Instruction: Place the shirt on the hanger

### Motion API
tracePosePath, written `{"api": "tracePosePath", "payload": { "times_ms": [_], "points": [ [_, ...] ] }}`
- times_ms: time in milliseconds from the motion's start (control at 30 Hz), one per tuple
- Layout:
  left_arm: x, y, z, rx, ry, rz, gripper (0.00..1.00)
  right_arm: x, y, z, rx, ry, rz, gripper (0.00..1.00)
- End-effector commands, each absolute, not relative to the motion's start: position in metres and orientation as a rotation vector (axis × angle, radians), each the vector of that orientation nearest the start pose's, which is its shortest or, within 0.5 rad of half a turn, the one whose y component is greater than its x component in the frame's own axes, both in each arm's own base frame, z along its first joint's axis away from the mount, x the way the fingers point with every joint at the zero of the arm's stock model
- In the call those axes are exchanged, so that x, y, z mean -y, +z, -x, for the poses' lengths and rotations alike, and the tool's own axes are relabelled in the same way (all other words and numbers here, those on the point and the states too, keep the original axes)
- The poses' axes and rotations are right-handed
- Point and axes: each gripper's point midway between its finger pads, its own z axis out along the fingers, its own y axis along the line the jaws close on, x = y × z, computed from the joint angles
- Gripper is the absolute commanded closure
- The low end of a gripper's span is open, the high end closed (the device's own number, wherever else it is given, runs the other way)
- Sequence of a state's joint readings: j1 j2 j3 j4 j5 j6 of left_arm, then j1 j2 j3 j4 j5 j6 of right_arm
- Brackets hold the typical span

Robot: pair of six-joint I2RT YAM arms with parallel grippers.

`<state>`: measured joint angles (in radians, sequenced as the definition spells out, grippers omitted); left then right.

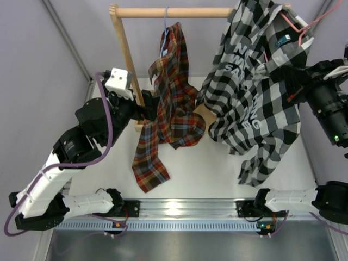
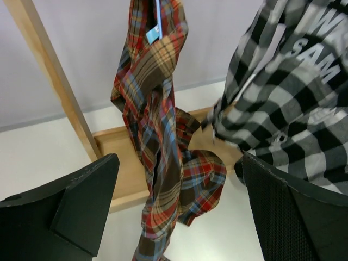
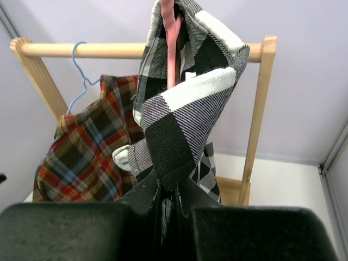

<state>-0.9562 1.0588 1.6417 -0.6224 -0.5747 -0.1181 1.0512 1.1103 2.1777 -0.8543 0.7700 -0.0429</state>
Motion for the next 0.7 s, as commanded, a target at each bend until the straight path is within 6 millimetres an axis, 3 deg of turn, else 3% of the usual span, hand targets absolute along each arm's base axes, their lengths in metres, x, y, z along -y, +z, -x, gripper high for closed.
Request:
{"api": "tracePosePath", "payload": {
  "times_ms": [0, 67, 100, 167, 200, 267, 300, 367, 400, 667],
  "points": [
    [0.166, 0.468, -0.228, -1.602, -0.403, -0.184, 0.02, -0.082, 0.627, -0.189, -1.314, 0.37, 0.042, 1.0],
    [0.161, 0.462, -0.221, -1.602, -0.425, -0.193, 0.02, -0.085, 0.619, -0.191, -1.32, 0.369, 0.042, 1.0],
    [0.163, 0.446, -0.221, -1.628, -0.422, -0.205, 0.02, -0.101, 0.601, -0.198, -1.352, 0.347, 0.086, 1.0],
    [0.163, 0.432, -0.216, -1.646, -0.434, -0.227, 0.02, -0.101, 0.594, -0.198, -1.337, 0.367, 0.067, 1.0],
    [0.16, 0.43, -0.21, -1.64, -0.458, -0.232, 0.02, -0.114, 0.574, -0.205, -1.369, 0.341, 0.098, 1.0],
    [0.162, 0.406, -0.207, -1.675, -0.456, -0.262, 0.02, -0.115, 0.567, -0.205, -1.361, 0.368, 0.083, 1.0],
    [0.162, 0.4, -0.205, -1.683, -0.462, -0.268, 0.02, -0.126, 0.548, -0.21, -1.387, 0.351, 0.113, 1.0],
    [0.159, 0.383, -0.2, -1.7, -0.47, -0.282, 0.02, -0.128, 0.541, -0.211, -1.375, 0.377, 0.093, 1.0],
    [0.158, 0.378, -0.197, -1.705, -0.48, -0.285, 0.02, -0.133, 0.524, -0.217, -1.398, 0.352, 0.109, 1.0],
    [0.153, 0.333, -0.185, -1.774, -0.487, -0.327, 0.02, -0.141, 0.488, -0.23, -1.411, 0.428, 0.054, 1.0]
  ]
}}
